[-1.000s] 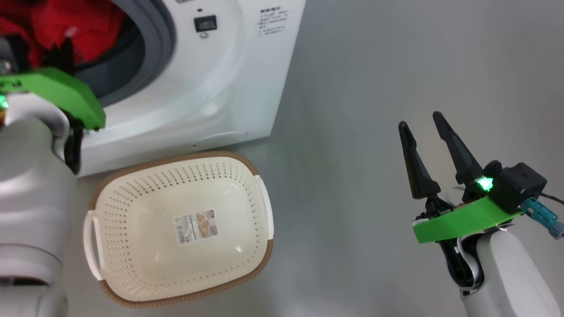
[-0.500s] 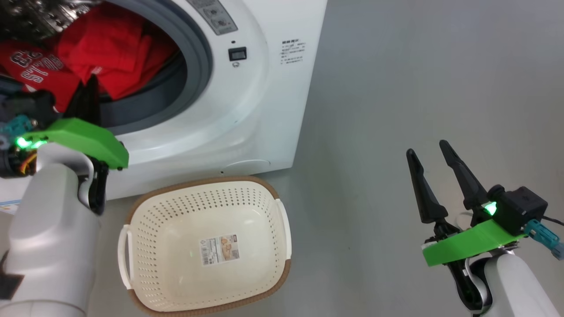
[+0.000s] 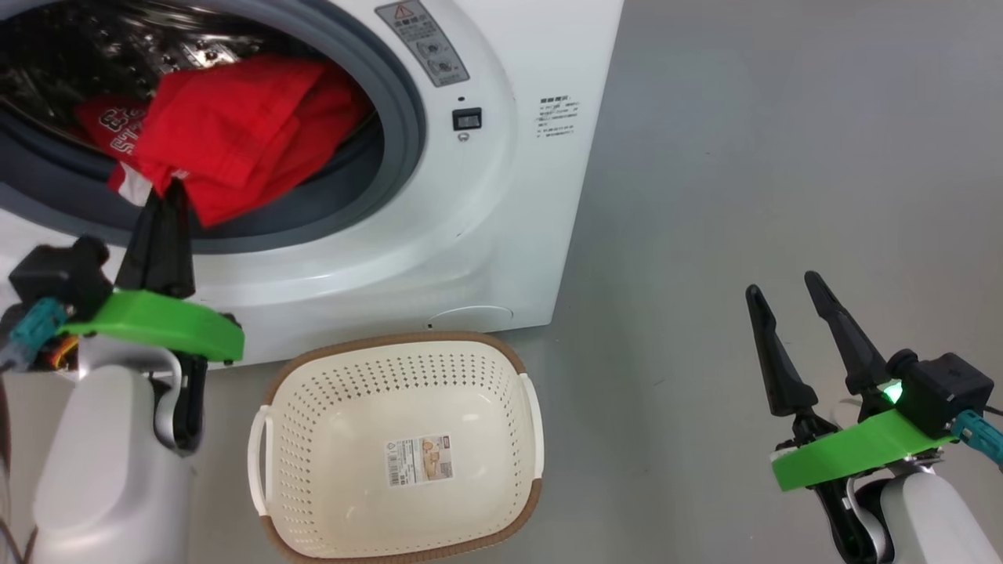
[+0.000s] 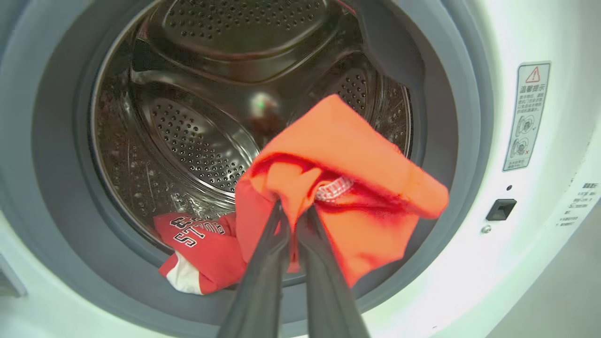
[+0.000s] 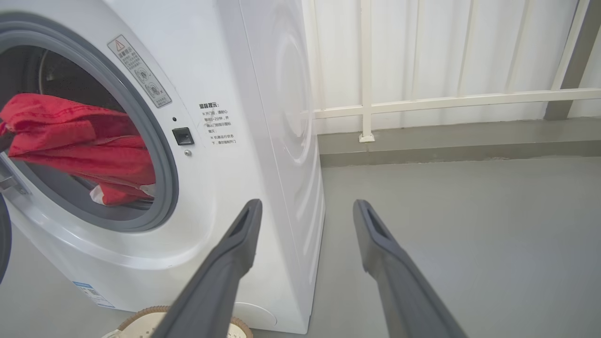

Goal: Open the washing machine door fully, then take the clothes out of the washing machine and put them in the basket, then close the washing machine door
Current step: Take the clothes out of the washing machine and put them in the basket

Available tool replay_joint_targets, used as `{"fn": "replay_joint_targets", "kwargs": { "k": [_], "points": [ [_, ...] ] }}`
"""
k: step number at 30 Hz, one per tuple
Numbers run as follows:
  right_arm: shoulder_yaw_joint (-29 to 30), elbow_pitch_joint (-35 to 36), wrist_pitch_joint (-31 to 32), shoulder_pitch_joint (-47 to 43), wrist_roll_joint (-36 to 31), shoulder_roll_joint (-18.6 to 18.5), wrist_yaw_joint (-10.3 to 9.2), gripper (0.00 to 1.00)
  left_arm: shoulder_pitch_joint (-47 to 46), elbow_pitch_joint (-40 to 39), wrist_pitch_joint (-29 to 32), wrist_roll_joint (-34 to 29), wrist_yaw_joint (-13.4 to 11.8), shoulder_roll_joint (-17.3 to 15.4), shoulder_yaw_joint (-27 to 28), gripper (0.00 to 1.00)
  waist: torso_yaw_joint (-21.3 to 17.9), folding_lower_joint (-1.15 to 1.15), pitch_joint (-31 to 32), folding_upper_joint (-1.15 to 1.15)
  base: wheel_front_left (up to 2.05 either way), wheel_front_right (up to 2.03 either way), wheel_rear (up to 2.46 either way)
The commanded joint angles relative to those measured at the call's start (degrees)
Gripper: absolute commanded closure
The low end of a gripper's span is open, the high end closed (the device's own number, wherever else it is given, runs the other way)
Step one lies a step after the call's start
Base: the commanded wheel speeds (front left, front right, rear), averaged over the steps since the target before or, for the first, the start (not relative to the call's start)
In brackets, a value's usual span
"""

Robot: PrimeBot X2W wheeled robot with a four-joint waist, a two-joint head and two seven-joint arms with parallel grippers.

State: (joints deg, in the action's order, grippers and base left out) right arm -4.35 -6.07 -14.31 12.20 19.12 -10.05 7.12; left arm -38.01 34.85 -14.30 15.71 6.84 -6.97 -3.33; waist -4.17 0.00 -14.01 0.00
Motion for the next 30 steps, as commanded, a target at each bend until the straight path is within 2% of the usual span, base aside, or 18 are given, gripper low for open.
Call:
{"fn": "replay_joint_targets", "kwargs": {
  "k": [1,11,23,26,30],
  "points": [
    [-0.6,1.6,-0.7,-1.1,-1.1,-0.7,0.36,0.00,1.2,-3.7,-0.7,-0.6,0.4,-1.7,2.2,1.00,0.4,0.00,0.2,0.00,0.00,0.00,0.00],
    [0.5,2.3,-0.7,-0.9,-1.2,-1.1,0.36,0.00,12.5,-21.1,-0.7,-2.3,0.0,0.4,4.4,1.00,2.1,0.00,-1.3,0.00,0.00,0.00,0.00],
    [0.8,2.3,-0.7,-0.2,-1.4,-1.4,0.36,0.00,24.5,-41.8,-0.7,-3.2,-2.3,2.9,5.8,1.00,3.4,0.00,-2.0,0.00,0.00,0.00,0.00],
    [0.8,2.3,-0.7,0.0,-1.4,-1.4,0.36,0.00,26.3,-44.6,-0.7,-3.5,-2.8,3.2,5.2,1.00,3.6,0.00,-2.3,0.00,0.00,0.00,0.00],
    [0.5,2.3,-0.7,0.4,-1.4,-1.3,0.36,0.00,28.8,-41.6,-0.7,-2.7,-2.8,3.5,2.9,1.00,3.4,0.00,-2.8,0.00,0.00,0.00,0.00]
  ]
}}
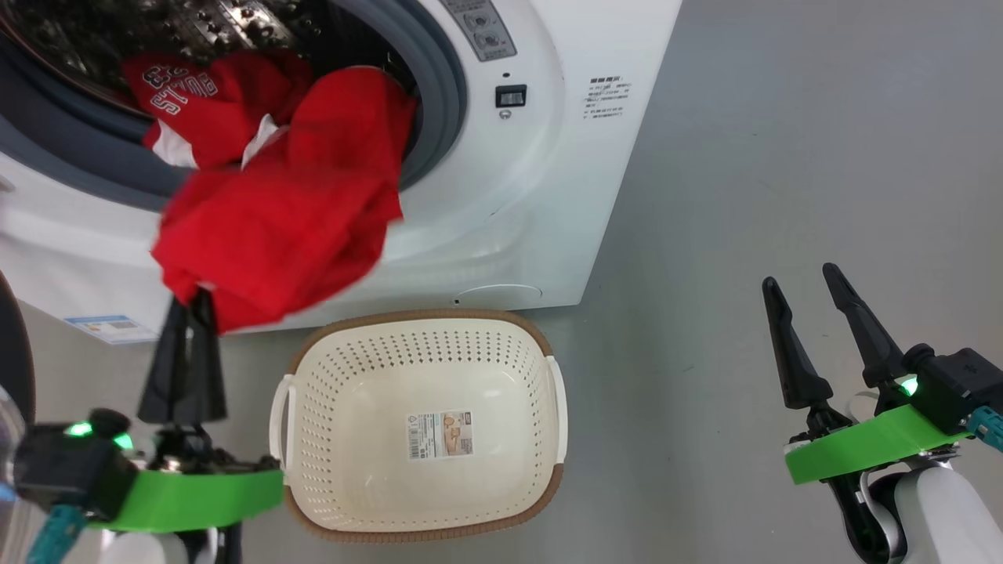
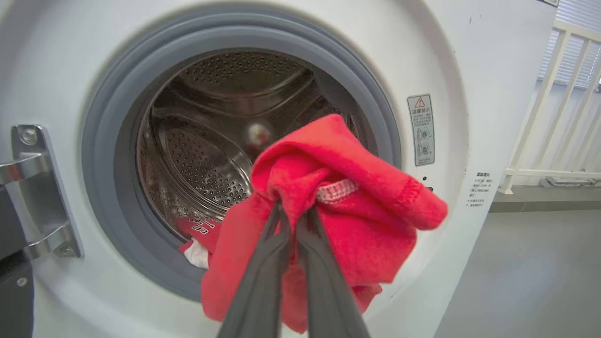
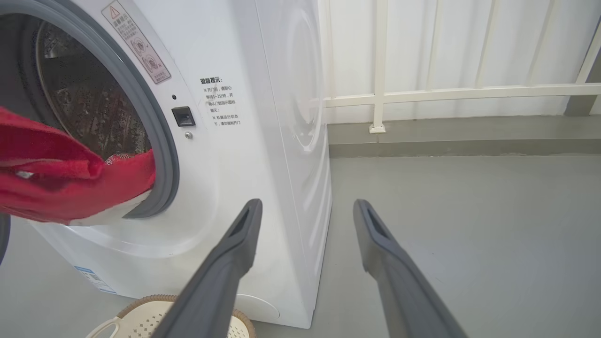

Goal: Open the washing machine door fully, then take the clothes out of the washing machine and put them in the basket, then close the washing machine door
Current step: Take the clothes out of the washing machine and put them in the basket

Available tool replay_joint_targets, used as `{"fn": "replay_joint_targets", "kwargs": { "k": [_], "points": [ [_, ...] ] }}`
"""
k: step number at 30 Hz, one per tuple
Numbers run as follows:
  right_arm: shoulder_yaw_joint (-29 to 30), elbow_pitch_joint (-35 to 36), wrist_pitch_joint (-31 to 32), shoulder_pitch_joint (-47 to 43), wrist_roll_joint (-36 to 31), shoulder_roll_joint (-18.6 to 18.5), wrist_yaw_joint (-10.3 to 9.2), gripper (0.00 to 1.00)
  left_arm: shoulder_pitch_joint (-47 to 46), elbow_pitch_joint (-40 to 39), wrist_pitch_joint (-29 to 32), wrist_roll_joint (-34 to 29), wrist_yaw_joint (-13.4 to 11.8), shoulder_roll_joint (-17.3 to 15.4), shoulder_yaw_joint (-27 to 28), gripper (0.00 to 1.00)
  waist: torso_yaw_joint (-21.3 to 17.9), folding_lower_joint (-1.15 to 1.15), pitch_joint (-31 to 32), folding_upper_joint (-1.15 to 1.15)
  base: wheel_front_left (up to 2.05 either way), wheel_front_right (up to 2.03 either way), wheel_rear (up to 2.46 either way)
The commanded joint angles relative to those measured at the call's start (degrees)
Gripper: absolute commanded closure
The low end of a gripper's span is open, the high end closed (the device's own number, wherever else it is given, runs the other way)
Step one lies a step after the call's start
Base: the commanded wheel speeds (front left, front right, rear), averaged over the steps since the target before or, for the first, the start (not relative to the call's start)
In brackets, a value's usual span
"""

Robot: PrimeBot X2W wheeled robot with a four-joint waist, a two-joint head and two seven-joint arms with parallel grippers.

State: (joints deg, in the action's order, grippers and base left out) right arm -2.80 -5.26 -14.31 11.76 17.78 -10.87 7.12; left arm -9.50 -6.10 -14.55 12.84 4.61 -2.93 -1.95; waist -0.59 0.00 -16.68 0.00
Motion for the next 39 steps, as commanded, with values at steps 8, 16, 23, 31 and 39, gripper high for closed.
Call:
{"fn": "replay_joint_targets", "kwargs": {
  "k": [8,16,23,31,39],
  "points": [
    [-1.4,1.6,-0.7,1.5,0.2,-0.4,0.36,0.00,-0.4,12.0,-0.4,1.0,0.1,-0.3,-0.4,1.00,-0.9,0.00,-1.3,0.00,0.00,0.00,0.00],
    [-1.4,1.9,-0.7,2.3,0.2,-0.1,0.36,0.00,-4.4,24.9,-0.4,-0.1,1.6,-0.2,-1.1,1.00,-2.0,0.00,-3.0,0.00,0.00,0.00,0.00],
    [-1.7,1.9,-0.7,3.1,0.1,0.3,0.36,0.00,-9.9,38.1,-0.4,-1.7,2.4,-0.2,-2.0,1.00,-3.2,0.00,-4.6,0.00,0.00,0.00,0.00],
    [-2.2,2.0,-0.7,4.1,0.2,0.7,0.36,0.00,-14.4,49.5,-0.4,-3.5,2.7,-0.4,-3.0,1.00,-4.9,0.00,-6.3,0.00,0.00,0.00,0.00],
    [-2.5,2.2,-0.7,4.7,0.2,1.0,0.36,0.00,-17.6,59.1,-0.4,-3.9,2.8,-0.9,-5.6,1.00,-6.2,0.00,-8.3,0.00,0.00,0.00,0.00]
  ]
}}
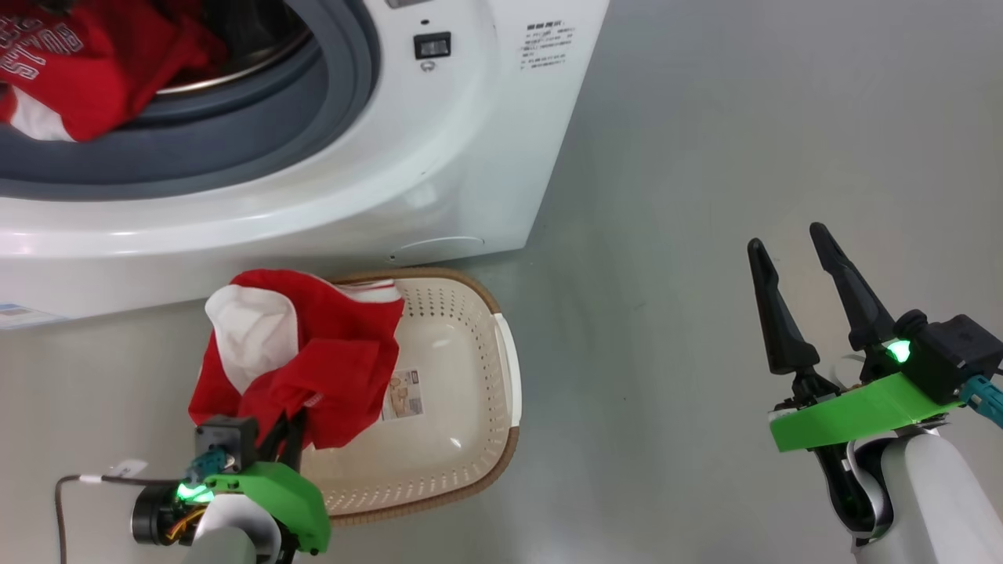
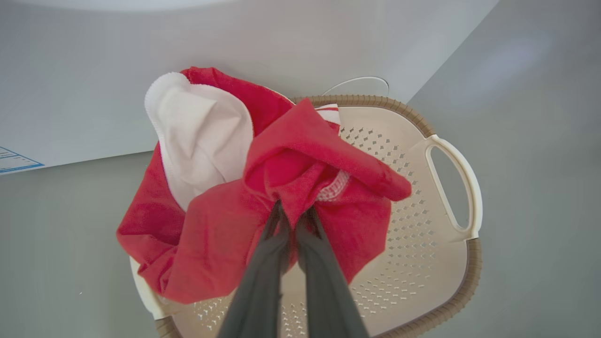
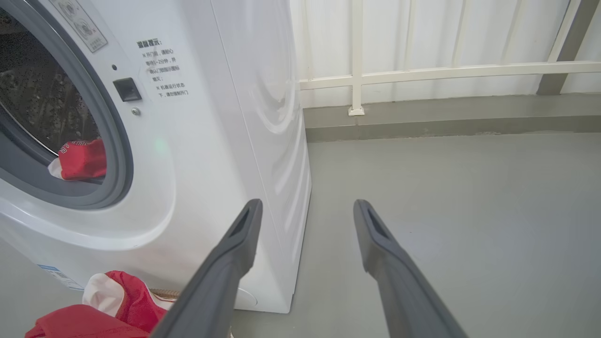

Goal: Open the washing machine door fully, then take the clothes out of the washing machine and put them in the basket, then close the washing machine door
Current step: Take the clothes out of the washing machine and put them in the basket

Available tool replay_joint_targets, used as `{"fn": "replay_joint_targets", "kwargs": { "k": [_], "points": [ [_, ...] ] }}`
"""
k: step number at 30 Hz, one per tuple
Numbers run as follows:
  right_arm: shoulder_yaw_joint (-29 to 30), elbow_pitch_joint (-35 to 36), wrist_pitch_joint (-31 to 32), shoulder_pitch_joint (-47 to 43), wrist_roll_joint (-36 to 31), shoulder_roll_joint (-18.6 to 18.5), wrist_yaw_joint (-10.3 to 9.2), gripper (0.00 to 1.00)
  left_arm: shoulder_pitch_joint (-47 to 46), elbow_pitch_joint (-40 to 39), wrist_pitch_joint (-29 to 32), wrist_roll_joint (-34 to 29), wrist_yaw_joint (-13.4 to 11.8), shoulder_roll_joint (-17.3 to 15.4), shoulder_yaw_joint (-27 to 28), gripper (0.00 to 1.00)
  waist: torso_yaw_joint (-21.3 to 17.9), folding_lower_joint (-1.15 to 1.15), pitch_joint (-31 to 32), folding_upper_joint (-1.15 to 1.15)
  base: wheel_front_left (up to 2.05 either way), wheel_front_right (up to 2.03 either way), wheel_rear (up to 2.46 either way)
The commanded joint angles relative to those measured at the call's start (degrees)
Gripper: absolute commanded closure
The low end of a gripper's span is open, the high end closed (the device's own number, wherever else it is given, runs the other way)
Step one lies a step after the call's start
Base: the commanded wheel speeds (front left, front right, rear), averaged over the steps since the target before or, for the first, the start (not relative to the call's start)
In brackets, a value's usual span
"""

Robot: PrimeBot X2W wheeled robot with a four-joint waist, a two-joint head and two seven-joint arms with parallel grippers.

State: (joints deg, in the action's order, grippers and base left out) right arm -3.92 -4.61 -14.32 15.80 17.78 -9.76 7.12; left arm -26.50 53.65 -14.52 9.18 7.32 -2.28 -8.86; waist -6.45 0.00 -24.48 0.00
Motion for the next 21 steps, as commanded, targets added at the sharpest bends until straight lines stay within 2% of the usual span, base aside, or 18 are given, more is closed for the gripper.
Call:
{"fn": "replay_joint_targets", "kwargs": {
  "k": [1,21],
  "points": [
    [-1.4,1.6,-0.7,0.8,0.1,-0.1,0.36,0.00,-1.0,0.3,-0.5,-0.2,0.1,-1.7,0.9,1.00,-0.4,0.00,-0.8,0.00,0.00,0.00,0.00],
    [-3.0,2.2,-0.7,5.2,0.3,1.6,0.36,0.00,-13.3,17.1,0.1,5.2,0.2,-3.5,-8.4,1.00,-4.1,0.00,-9.8,0.00,0.00,0.00,0.00]
  ]
}}
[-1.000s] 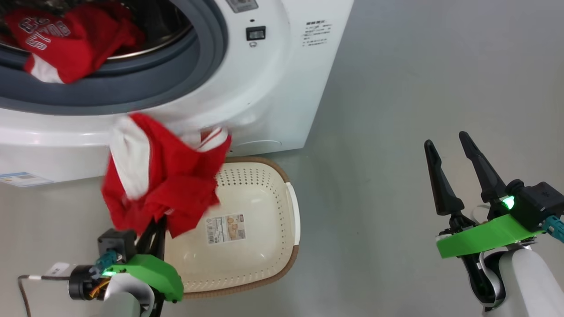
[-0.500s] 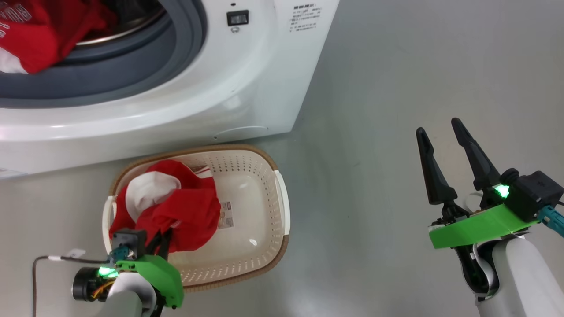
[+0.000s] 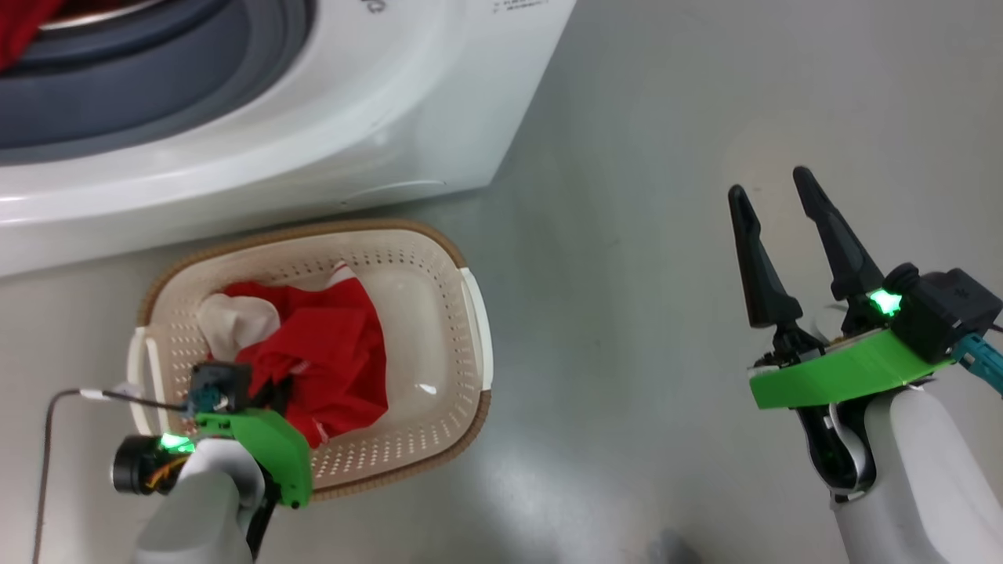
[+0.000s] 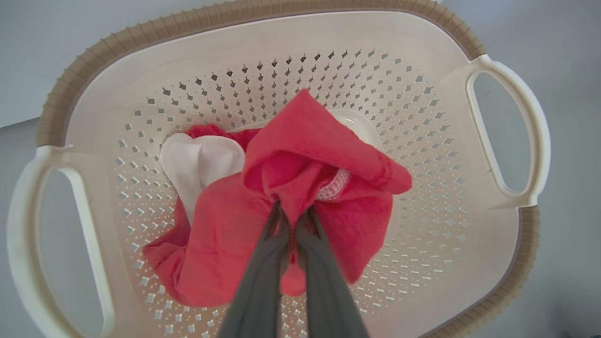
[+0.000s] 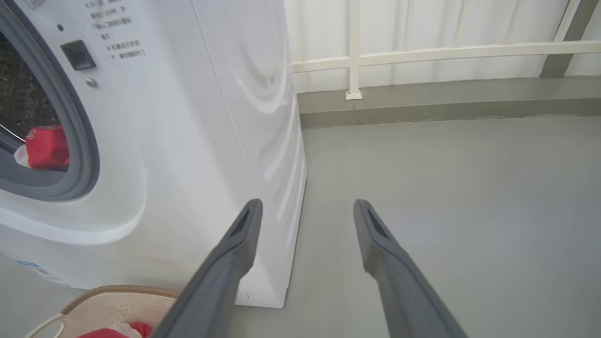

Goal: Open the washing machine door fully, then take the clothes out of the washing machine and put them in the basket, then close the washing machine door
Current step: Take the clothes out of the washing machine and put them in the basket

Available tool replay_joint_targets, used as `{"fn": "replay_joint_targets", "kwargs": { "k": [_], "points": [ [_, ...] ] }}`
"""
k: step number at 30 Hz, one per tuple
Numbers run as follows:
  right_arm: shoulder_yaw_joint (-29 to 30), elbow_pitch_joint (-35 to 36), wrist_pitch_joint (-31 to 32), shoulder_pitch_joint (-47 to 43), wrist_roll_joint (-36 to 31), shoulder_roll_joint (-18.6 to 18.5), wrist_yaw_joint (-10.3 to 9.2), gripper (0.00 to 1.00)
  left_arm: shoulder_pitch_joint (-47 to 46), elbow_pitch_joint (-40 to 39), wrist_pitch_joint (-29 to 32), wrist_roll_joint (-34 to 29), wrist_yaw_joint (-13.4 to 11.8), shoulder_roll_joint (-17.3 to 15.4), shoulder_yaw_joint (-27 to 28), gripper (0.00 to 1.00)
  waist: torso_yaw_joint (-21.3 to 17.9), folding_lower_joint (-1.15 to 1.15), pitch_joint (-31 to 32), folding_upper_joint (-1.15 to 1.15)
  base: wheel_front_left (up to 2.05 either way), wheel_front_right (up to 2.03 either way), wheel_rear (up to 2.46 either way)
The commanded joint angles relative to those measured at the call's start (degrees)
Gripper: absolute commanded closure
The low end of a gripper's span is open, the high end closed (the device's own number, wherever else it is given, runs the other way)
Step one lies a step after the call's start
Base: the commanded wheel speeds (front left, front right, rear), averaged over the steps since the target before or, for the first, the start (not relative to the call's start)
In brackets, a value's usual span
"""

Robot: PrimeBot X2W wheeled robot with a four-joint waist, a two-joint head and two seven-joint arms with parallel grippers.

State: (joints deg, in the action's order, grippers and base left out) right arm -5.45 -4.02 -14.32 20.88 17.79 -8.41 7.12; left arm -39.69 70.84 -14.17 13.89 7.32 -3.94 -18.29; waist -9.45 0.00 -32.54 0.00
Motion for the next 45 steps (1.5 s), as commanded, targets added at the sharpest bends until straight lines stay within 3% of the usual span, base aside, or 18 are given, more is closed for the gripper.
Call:
{"fn": "replay_joint_targets", "kwargs": {
  "k": [1,21,22,23,24,26,39,45],
  "points": [
    [-1.5,1.6,-0.7,0.4,0.3,0.4,0.36,0.00,-0.7,0.3,0.0,0.8,0.2,-2.1,0.7,1.00,-1.4,0.00,-2.3,0.00,0.00,0.00,0.00],
    [-1.6,2.7,-0.7,4.2,0.2,2.4,0.36,0.00,-7.0,2.9,3.8,5.1,0.1,-6.0,-2.0,1.00,-4.2,0.00,-9.0,0.00,0.00,0.00,0.00],
    [-1.5,2.6,-0.7,4.1,0.1,2.4,0.36,0.00,-7.1,3.0,3.6,5.2,0.1,-6.0,-1.9,0.94,-4.1,0.00,-8.7,0.00,0.00,0.00,0.00],
    [-1.4,2.4,-0.7,4.0,0.0,2.5,0.36,0.00,-7.0,3.0,3.3,5.4,0.1,-5.9,-1.8,0.66,-3.9,0.00,-8.4,0.00,0.00,0.00,0.00],
    [-1.4,2.3,-0.7,4.0,0.0,2.5,0.36,0.00,-6.9,3.0,3.0,5.7,0.1,-5.9,-1.7,0.51,-3.7,0.00,-8.0,0.00,0.00,0.00,0.00],
    [-1.2,2.2,-0.7,3.9,-0.1,2.5,0.36,0.00,-6.4,3.0,2.4,6.6,0.1,-5.6,-1.1,0.01,-3.4,0.00,-7.1,0.00,0.00,0.00,0.00],
    [-0.8,0.5,-0.7,1.3,-0.3,1.1,0.36,0.00,-3.0,2.3,-0.7,9.6,0.1,-3.1,0.2,0.00,-0.2,0.00,1.0,0.00,0.00,0.00,0.00],
    [-0.8,-0.1,-0.7,-0.6,-0.5,-0.2,0.36,0.00,-0.6,-5.1,-0.8,10.2,0.0,-3.9,2.8,0.00,1.0,0.00,4.4,0.00,0.00,0.00,0.00]
  ]
}}
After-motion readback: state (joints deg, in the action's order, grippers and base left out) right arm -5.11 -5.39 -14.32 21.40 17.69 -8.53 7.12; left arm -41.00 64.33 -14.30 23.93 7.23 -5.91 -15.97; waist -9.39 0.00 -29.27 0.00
